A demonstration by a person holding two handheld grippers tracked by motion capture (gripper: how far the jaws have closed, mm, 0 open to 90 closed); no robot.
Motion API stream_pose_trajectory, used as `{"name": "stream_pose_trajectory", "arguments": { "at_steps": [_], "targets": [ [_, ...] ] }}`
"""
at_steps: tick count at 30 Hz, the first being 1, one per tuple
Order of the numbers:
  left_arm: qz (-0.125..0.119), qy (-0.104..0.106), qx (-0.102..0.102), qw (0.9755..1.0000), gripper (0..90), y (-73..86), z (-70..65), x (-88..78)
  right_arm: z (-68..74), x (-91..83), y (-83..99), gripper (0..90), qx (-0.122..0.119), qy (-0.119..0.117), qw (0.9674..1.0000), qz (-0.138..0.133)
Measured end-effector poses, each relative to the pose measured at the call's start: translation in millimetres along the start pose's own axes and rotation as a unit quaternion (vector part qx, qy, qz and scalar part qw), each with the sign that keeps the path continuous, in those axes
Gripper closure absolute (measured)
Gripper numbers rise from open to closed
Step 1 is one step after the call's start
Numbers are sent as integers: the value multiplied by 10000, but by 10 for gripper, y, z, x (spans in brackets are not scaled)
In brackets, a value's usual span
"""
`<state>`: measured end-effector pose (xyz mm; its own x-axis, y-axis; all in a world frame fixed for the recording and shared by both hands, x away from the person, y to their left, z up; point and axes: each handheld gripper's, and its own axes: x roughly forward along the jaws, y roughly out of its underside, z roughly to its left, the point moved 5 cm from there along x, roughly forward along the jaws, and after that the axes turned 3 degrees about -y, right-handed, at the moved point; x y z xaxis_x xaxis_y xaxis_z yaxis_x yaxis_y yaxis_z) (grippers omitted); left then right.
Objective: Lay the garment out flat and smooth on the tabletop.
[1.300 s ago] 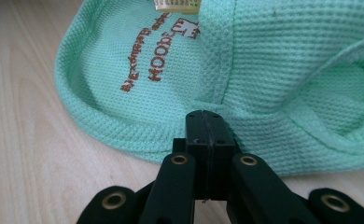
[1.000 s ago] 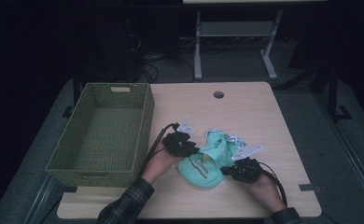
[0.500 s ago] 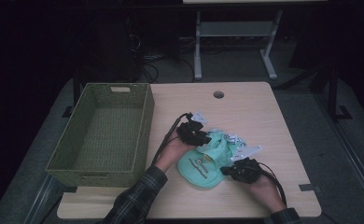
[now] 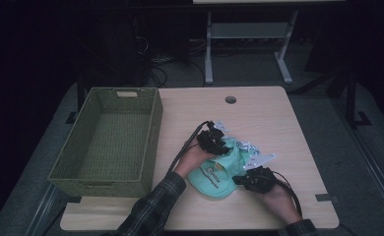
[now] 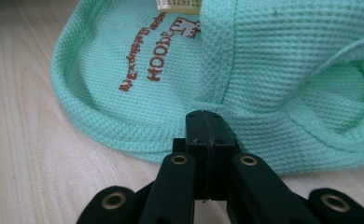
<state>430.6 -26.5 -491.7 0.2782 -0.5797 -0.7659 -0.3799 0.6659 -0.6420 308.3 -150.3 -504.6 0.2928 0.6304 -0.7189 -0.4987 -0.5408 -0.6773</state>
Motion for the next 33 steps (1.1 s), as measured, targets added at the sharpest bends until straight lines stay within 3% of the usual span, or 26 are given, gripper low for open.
{"name": "stream_pose_trajectory", "arguments": {
  "at_steps": [3, 11, 18, 28, 33],
  "targets": [
    [64, -13, -1, 10000, 658, 7, 2, 42, 0, 0, 0, 900, 2, -3, 10000, 1],
    [161, -118, -20, 9998, 848, 8, 29, 51, 4, 0, 0, 900, -1, 15, 10000, 8],
    [3, -190, -94, 9998, 859, -52, 98, -89, 3, -2, 0, 900, -33, 32, 10000, 34],
    [-191, -438, -388, 9981, 862, -98, 402, -259, 6, -11, 6, 900, -43, 17, 10000, 73],
    [-184, -453, -445, 9978, 858, -64, 454, -266, 5, -23, 14, 900, 1, -7, 10000, 74]
  ]
}}
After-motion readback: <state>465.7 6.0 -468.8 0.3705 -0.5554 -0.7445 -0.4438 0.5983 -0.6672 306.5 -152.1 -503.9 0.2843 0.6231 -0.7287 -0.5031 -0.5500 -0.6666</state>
